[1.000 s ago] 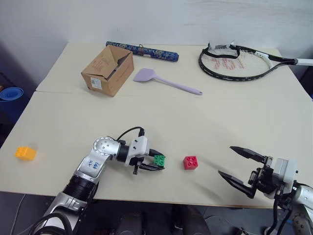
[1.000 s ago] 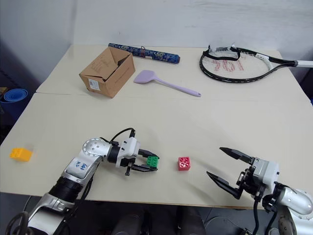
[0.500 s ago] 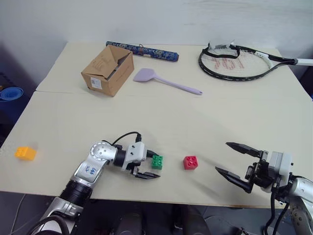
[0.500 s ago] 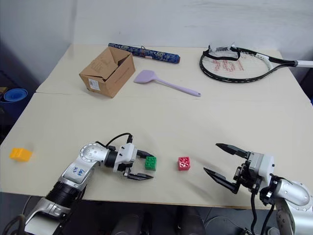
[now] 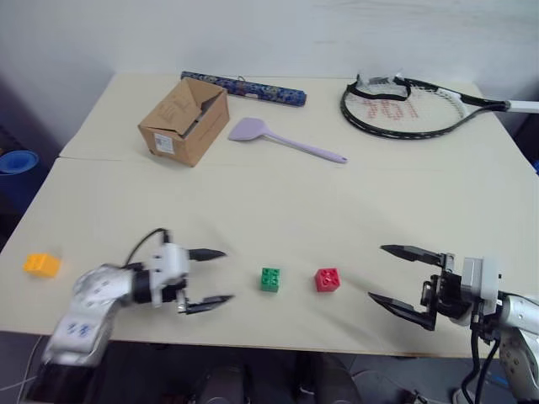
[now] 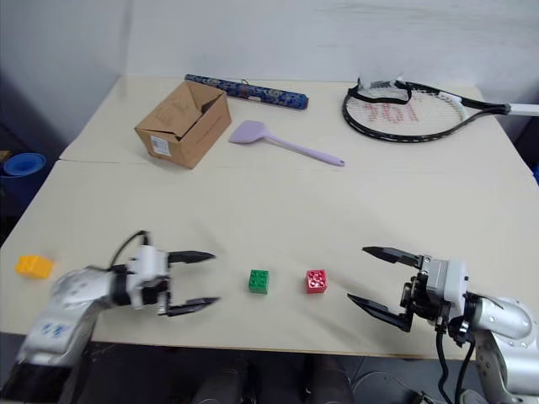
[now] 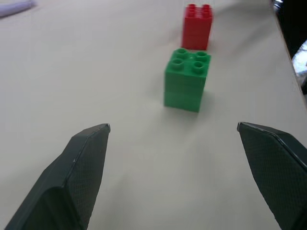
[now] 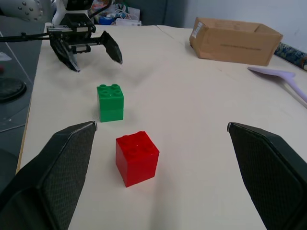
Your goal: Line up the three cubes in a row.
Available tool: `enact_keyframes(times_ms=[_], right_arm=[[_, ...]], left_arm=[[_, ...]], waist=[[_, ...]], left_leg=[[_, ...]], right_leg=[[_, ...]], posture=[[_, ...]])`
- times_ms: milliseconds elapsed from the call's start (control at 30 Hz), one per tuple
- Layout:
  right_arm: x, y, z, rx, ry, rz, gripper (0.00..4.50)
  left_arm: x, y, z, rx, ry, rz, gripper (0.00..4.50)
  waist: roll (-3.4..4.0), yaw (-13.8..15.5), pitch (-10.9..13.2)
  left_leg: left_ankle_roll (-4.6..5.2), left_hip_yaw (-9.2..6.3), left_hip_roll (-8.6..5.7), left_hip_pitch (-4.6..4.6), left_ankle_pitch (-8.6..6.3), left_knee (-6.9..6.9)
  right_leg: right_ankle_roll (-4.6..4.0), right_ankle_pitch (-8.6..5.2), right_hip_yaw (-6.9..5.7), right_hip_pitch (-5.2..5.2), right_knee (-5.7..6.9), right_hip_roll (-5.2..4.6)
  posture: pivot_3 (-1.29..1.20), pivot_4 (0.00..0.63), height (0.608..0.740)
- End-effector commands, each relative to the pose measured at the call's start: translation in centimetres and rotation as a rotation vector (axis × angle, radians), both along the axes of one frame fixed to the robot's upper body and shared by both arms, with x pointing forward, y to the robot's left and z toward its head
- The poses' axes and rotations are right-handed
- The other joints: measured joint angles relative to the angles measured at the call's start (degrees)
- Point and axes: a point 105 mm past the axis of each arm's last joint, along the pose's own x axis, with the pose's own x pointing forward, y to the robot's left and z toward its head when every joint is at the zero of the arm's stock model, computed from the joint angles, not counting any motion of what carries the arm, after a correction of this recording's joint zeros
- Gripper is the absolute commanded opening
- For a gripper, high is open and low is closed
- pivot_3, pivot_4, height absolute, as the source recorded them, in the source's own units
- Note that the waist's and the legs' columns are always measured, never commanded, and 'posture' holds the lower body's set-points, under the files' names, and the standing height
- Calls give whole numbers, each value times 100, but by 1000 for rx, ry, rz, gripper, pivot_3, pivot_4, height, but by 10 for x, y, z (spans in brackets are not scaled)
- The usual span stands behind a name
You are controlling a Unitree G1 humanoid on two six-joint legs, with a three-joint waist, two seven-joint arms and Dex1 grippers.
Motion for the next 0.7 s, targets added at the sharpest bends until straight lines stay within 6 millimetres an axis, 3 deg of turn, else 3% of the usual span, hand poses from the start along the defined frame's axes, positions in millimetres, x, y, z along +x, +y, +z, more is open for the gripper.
enact_keyframes(times_ms=[33,200,433,533,633,700], right_arm=[[-5,-2,8,36,-79,42,4500],[-15,1,5,106,-51,110,4500],[-32,15,-2,82,-47,196,4500],[-31,18,-1,93,-48,190,4500],[-29,20,0,84,-48,189,4500],[-27,20,0,76,-46,186,4500]], left_arm=[[-6,40,27,-149,-99,325,4474],[-55,112,-6,-207,-73,809,4474],[-132,204,-34,-360,-42,1352,4474],[-145,213,-41,-388,-29,1406,4474],[-138,206,-42,-394,-14,1359,4474],[-123,206,-32,-401,-46,1332,4474]], waist=[[0,1,0],[-6,6,2],[-23,44,-4],[-33,31,-9],[-45,36,-17],[-46,35,-17]], left_leg=[[0,-1,0,1,0,0],[6,6,0,10,-10,-3],[39,-1,4,13,-47,-2],[35,2,11,11,-54,-2],[35,2,10,11,-55,-2],[34,2,11,12,-55,-2]], right_leg=[[0,0,0,1,0,-1],[0,0,2,9,-5,0],[-9,-5,1,8,-7,-4],[-15,-9,-3,5,-7,-1],[-15,-8,-3,5,-7,-2],[-15,-9,-3,5,-7,-2]], posture=[[0,150,740],[0,150,740],[0,150,740],[0,150,740],[0,150,740],[0,150,740]])
